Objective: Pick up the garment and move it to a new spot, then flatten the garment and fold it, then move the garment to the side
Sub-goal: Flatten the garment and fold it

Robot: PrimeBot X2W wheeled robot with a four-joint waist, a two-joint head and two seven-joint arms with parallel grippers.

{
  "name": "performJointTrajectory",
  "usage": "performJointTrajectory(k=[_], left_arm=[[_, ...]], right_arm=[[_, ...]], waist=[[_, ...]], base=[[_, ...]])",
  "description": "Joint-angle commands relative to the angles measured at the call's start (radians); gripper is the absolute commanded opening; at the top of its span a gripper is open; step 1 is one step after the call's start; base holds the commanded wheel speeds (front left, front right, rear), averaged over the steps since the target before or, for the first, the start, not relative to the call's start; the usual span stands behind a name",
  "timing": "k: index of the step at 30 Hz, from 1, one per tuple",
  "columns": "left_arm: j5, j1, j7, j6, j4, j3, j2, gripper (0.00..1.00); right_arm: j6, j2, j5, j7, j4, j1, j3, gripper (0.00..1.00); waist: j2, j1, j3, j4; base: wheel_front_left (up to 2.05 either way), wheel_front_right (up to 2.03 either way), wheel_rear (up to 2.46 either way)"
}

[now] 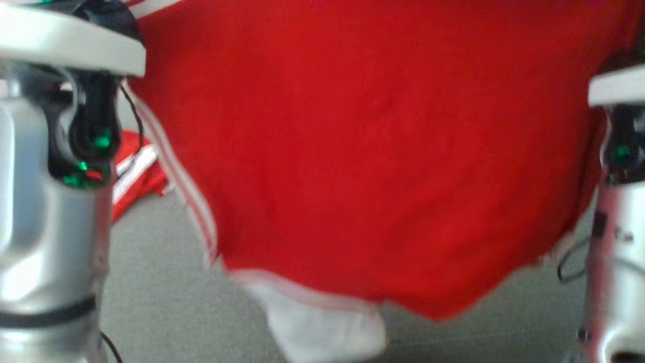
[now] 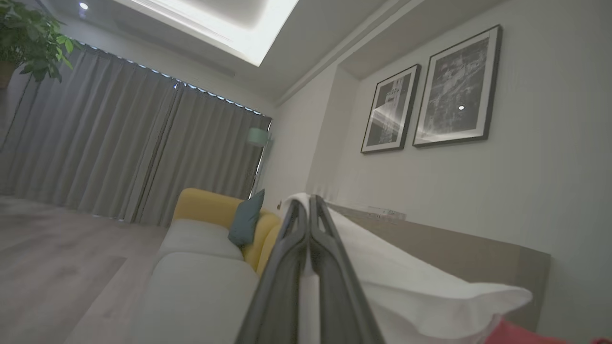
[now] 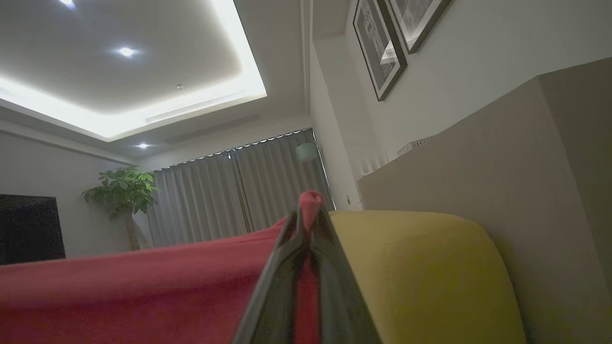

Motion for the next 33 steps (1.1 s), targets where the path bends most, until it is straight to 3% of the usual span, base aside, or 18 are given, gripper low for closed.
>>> performJointTrajectory(k=[1,4,9,13,16,23,33], left_arm=[[0.005,-0.107,0.005,-0.013,0.032,0.037,0.057,0.0],[0.039,-0.24,-0.01,-0.041,0.164,0.027,0.083,0.0],[0.078,-0.517,-0.09,-0.11,0.419,-0.008,0.064,0.0],[0.093,-0.715,-0.198,-0.138,0.582,-0.002,0.035,0.0],[0.102,-0.778,-0.25,-0.164,0.688,-0.013,0.015,0.0],[0.11,-0.742,-0.295,-0.228,0.841,-0.046,-0.03,0.0],[0.147,-0.461,-0.307,-0.285,0.877,-0.066,-0.021,0.0]], right_arm=[[-0.001,-0.001,-0.029,-0.006,0.008,-0.128,0.034,0.0],[-0.001,-0.001,-0.101,-0.049,0.121,-0.279,0.029,0.0],[-0.001,-0.001,-0.172,-0.157,0.382,-0.582,-0.014,0.0],[-0.001,-0.001,-0.225,-0.243,0.549,-0.801,-0.082,0.0],[-0.001,-0.002,-0.243,-0.275,0.639,-0.878,-0.098,0.0],[-0.001,-0.001,-0.199,-0.285,0.746,-0.817,-0.115,0.0],[-0.001,-0.025,-0.151,-0.286,0.925,-0.553,-0.118,0.0]], waist=[[0.0,0.0,0.09,-0.021],[0.0,0.0,0.211,-0.021],[0.0,0.0,0.334,-0.001],[0.0,0.0,0.387,0.02],[0.0,0.0,0.4,0.031],[0.0,0.0,0.447,0.06],[0.0,0.0,0.419,0.082]], base=[[0.0,0.0,0.0],[0.0,0.0,0.0],[0.0,0.0,0.0],[0.0,0.0,0.0],[0.0,0.0,0.0],[0.0,0.0,0.0],[0.0,0.0,0.0]])
